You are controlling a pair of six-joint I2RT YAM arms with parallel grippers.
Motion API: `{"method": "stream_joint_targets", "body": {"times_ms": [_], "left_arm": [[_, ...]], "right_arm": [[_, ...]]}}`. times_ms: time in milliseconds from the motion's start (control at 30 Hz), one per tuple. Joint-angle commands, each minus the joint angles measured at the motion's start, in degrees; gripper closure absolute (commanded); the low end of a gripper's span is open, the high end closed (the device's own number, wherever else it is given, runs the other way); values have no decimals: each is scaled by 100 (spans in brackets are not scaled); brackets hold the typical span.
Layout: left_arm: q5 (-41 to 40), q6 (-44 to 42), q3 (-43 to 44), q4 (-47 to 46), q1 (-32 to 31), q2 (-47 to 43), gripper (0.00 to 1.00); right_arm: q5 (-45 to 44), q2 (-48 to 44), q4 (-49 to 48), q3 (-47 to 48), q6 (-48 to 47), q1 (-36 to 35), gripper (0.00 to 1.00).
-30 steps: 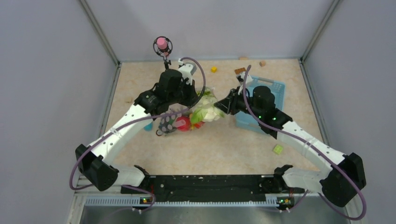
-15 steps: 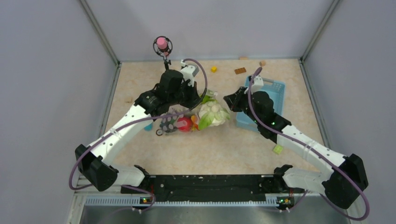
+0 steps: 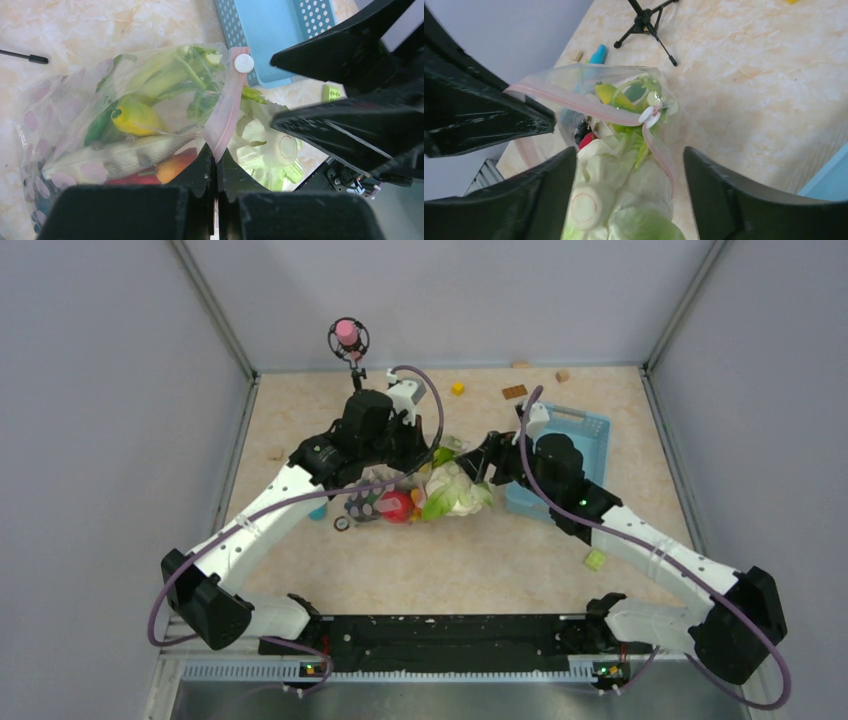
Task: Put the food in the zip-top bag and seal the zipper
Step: Place the fake vegetable in the zipper food storage bag.
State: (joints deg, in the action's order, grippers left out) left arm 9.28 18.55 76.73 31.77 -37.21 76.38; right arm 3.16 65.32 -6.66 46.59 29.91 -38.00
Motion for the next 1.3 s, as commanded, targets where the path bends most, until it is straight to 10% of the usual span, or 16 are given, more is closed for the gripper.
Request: {"method": "stream_joint_targets", "body": {"times_ms": [0,100,833,1267], "left_arm": [[-103,132,246,-350,-20,-128,100],[-122,132,221,-370,-14,-141,100],[5,180,91,-457,-14,-153,100],[51,237,99,-455,-14,-126,100]], "right_arm": [[-275,-860,98,-155,-458,-50,16],[-435,-1288,177,-688,-282,-48,2],[864,-813,-3268,-2627,2759,-50,4],[1381,-707,-3914,-2463,2970,-204,97]]}}
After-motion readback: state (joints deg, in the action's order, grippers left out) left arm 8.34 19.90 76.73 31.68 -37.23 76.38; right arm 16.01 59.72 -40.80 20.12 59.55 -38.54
